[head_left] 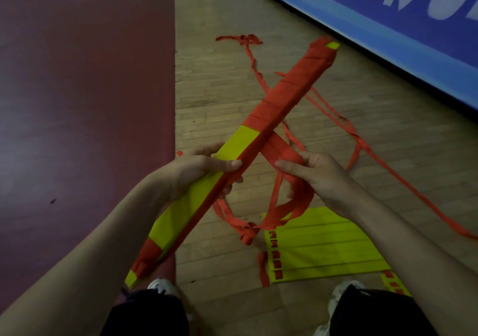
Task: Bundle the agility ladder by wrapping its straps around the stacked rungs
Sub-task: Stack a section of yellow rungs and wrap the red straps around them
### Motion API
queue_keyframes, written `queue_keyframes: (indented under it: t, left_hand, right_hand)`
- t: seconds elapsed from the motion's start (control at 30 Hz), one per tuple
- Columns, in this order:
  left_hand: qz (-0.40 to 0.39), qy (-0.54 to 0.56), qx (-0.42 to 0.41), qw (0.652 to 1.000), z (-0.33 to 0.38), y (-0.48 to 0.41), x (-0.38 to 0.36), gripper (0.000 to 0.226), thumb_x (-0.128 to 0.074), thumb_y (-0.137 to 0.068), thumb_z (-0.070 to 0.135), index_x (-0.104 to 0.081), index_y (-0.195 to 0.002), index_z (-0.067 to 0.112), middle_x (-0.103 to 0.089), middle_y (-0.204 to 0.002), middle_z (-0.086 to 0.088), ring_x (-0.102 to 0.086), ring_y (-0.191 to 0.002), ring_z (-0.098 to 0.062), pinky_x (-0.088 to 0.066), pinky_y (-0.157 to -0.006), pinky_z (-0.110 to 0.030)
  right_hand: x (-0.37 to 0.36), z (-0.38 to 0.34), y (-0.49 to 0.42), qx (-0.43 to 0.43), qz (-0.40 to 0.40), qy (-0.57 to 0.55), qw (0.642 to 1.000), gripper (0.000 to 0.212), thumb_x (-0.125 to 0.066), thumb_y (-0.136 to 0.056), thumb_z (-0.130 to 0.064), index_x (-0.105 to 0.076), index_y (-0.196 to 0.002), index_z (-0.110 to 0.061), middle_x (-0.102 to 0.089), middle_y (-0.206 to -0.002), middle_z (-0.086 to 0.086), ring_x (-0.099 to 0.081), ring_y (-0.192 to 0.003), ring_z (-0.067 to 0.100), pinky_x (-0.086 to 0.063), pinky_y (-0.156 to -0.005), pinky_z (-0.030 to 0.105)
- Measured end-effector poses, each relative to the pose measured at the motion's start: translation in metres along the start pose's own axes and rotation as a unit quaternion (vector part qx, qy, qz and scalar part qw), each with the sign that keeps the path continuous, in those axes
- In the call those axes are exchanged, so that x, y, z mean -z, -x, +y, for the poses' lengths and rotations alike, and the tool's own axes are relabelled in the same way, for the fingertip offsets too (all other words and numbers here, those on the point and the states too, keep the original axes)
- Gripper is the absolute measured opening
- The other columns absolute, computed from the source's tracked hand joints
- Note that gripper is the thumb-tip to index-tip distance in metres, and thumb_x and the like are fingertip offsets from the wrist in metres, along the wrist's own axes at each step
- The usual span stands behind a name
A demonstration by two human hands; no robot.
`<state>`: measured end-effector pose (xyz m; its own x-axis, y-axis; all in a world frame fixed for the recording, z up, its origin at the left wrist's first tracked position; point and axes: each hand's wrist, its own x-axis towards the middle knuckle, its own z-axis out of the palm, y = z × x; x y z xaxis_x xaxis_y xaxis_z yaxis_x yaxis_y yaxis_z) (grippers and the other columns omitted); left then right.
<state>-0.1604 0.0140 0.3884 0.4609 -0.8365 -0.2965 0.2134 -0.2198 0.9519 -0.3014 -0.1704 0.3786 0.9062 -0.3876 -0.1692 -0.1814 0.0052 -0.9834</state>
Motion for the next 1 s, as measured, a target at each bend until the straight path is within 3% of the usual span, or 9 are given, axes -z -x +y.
queue_keyframes:
  t: [0.2, 0.3, 0.4, 0.5, 0.57, 0.63, 0.8, 0.93, 1.0]
  left_hand:
    - [0.054, -0.072, 0.01, 0.996, -0.003, -0.002, -0.011, 0.034, -0.069, -0.085, 0.008, -0.055, -0.115, -0.001, -0.069, -0.081, -0.018, -0.061, -0.057, -0.027, -0.053, -0.052, -0.031]
    - [0.104, -0.221, -0.003, 0.97, -0.01, -0.006, -0.021, 0.03, -0.07, -0.087, 0.013, -0.054, -0.111, 0.004, -0.067, -0.077, -0.01, -0.063, -0.059, -0.026, -0.054, -0.049, -0.032]
    - [0.16, -0.502, -0.033, 0.849, -0.022, -0.01, -0.035, 0.035, -0.064, -0.091, 0.032, -0.049, -0.121, 0.022, -0.067, -0.09, -0.004, -0.068, -0.081, -0.028, -0.052, -0.066, -0.036]
    - [0.234, -0.643, -0.074, 0.726, -0.032, -0.014, -0.049, 0.041, -0.05, -0.097, 0.04, -0.038, -0.135, 0.028, -0.066, -0.107, -0.004, -0.064, -0.096, -0.03, -0.046, -0.071, -0.035]
    - [0.248, -0.683, -0.118, 0.677, -0.036, -0.018, -0.056, 0.041, -0.043, -0.1, 0.038, -0.034, -0.139, 0.028, -0.063, -0.112, -0.001, -0.065, -0.094, -0.028, -0.046, -0.067, -0.034]
    - [0.239, -0.695, -0.143, 0.663, -0.04, -0.019, -0.062, 0.04, -0.038, -0.102, 0.034, -0.031, -0.141, 0.028, -0.058, -0.114, 0.0, -0.065, -0.091, -0.027, -0.042, -0.061, -0.033]
    - [0.228, -0.644, -0.189, 0.705, -0.047, -0.023, -0.066, 0.046, -0.032, -0.098, 0.05, -0.043, -0.135, 0.026, -0.053, -0.112, -0.005, -0.064, -0.087, -0.029, -0.043, -0.058, -0.034]
    - [0.143, -0.462, -0.107, 0.869, -0.032, -0.028, -0.064, 0.05, -0.038, -0.096, 0.056, -0.045, -0.139, 0.032, -0.052, -0.122, -0.007, -0.056, -0.109, -0.028, -0.047, -0.093, -0.041]
    - [0.097, -0.333, -0.064, 0.936, -0.018, -0.032, -0.059, 0.046, -0.052, -0.095, 0.045, -0.045, -0.139, 0.031, -0.055, -0.124, -0.007, -0.059, -0.105, -0.023, -0.049, -0.092, -0.035]
  right_hand:
    - [-0.005, 0.003, -0.001, 0.045, 0.032, 0.087, 0.995, 0.012, -0.072, -0.084, -0.016, -0.066, -0.073, -0.016, -0.045, -0.036, -0.013, -0.039, -0.03, -0.001, -0.026, -0.035, 0.009]
    - [-0.011, 0.007, -0.003, 0.042, 0.044, 0.1, 0.993, 0.018, -0.073, -0.083, -0.022, -0.068, -0.07, -0.01, -0.045, -0.037, -0.014, -0.04, -0.033, -0.001, -0.028, -0.037, 0.01]
    - [-0.018, 0.011, -0.005, 0.025, 0.085, 0.09, 0.992, 0.034, -0.075, -0.08, -0.03, -0.061, -0.059, -0.008, -0.041, -0.037, -0.011, -0.037, -0.032, 0.004, -0.029, -0.036, 0.016]
    - [-0.021, 0.01, -0.009, 0.003, 0.149, 0.046, 0.988, 0.042, -0.075, -0.078, -0.038, -0.052, -0.053, -0.015, -0.037, -0.037, -0.006, -0.034, -0.029, 0.007, -0.026, -0.034, 0.018]
    - [-0.021, 0.011, -0.012, -0.001, 0.172, 0.011, 0.985, 0.038, -0.076, -0.077, -0.041, -0.058, -0.063, -0.01, -0.036, -0.04, -0.005, -0.032, -0.031, 0.008, -0.025, -0.034, 0.02]
    - [-0.021, 0.015, -0.014, -0.004, 0.187, -0.011, 0.982, 0.033, -0.077, -0.077, -0.038, -0.065, -0.074, -0.008, -0.036, -0.042, -0.006, -0.032, -0.033, 0.007, -0.025, -0.034, 0.02]
    - [-0.012, 0.019, -0.015, -0.044, 0.197, -0.079, 0.976, 0.021, -0.078, -0.077, -0.028, -0.069, -0.07, -0.012, -0.041, -0.048, -0.003, -0.034, -0.036, 0.007, -0.026, -0.036, 0.021]
    - [-0.003, 0.016, -0.013, -0.049, 0.183, -0.135, 0.973, 0.018, -0.076, -0.08, -0.021, -0.069, -0.065, -0.014, -0.038, -0.047, -0.002, -0.032, -0.033, 0.006, -0.024, -0.033, 0.016]
    - [0.002, 0.013, -0.012, -0.042, 0.172, -0.152, 0.972, 0.021, -0.073, -0.083, -0.02, -0.066, -0.064, -0.015, -0.035, -0.044, -0.004, -0.03, -0.031, 0.006, -0.023, -0.032, 0.016]
